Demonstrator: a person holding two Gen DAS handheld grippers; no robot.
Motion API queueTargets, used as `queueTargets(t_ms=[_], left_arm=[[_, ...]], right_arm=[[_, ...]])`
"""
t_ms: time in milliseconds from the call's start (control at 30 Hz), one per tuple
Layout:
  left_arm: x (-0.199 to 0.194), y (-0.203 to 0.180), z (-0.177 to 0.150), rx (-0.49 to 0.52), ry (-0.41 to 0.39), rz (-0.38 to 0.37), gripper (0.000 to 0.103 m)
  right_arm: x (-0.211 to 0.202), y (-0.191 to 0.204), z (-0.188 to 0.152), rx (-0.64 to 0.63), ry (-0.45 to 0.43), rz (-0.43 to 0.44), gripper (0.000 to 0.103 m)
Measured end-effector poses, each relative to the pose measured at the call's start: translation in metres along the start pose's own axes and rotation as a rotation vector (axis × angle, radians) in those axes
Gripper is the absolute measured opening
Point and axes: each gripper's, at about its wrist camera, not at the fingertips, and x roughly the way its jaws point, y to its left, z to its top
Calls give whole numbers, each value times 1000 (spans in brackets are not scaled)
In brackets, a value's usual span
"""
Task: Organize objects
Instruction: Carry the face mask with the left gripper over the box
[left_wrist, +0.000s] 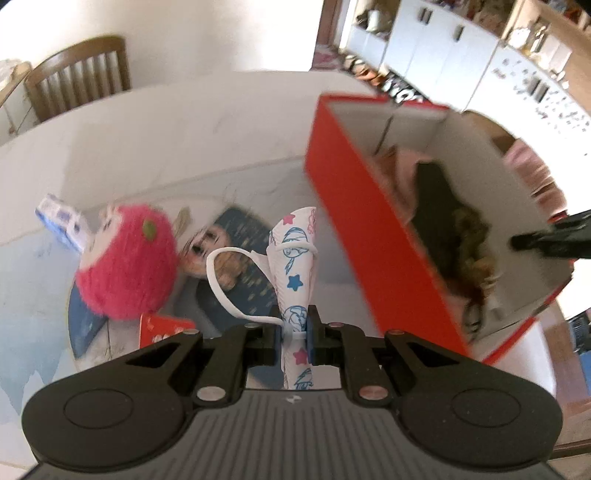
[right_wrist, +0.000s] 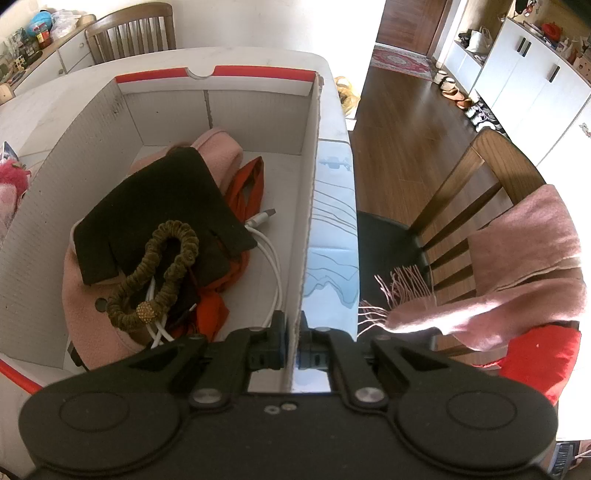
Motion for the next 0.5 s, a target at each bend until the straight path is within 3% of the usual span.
queueTargets(t_ms=[200, 500], left_arm=[[-20, -22, 25, 18, -32, -64, 12], [-20, -75, 59, 151, -60, -116, 12]], right_arm=[[0, 0, 0, 0, 0, 0, 4], [1, 1, 1, 1, 2, 6, 4]])
